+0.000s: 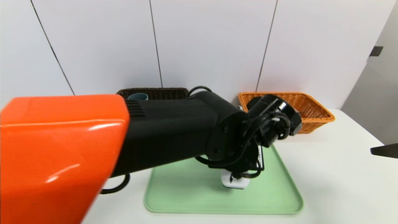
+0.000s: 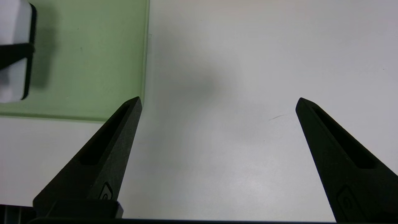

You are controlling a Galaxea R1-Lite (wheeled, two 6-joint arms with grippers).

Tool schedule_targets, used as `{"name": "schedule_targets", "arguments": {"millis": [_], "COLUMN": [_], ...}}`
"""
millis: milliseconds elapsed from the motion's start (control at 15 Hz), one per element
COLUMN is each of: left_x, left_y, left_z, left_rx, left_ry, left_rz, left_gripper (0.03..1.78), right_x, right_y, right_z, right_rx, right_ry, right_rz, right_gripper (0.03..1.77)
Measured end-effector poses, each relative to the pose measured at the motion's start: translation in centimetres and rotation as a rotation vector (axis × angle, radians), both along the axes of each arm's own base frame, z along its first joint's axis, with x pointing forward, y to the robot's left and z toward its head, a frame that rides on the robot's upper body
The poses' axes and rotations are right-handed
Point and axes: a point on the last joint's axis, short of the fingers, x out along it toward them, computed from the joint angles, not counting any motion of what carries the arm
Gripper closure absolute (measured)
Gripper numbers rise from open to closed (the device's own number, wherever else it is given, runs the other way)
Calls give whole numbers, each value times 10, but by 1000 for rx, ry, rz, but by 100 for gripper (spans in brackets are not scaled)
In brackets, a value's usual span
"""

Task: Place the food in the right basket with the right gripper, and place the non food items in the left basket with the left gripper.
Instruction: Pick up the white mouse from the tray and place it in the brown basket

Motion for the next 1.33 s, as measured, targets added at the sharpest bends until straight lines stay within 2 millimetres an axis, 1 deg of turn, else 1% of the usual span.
{"name": "schedule_targets", "arguments": {"millis": [133,200,400,467,600,667,867,1133,1333], "left_x": [8,18,53,64,83,93,121,155,181], "left_y": [22,38,95,115,145,155,170,173,173], "left_z": [33,48,91,101,112,113,102,78,51], "left_rx": [-69,-101,-161,-164,-155,-154,-139,-96,-53], "left_ry": [-65,-104,-252,-302,-367,-388,-423,-455,-457], "left_rz": [25,54,165,203,273,305,361,382,407], "left_gripper": [81,81,81,81,81,81,81,81,81], "right_x": [1,1,2,2,3,6,12,13,12], "right_y": [0,0,0,0,0,0,-1,-1,-1], "right_z": [-1,-2,-6,-7,-7,-7,-6,-9,-11], "right_rx": [2,3,6,7,7,6,7,20,24], "right_ry": [6,11,28,32,19,-2,-68,-70,-67], "right_rz": [-2,-3,-4,-4,-4,-6,-9,-20,-23], "right_gripper": [9,9,9,9,9,9,9,9,9]}}
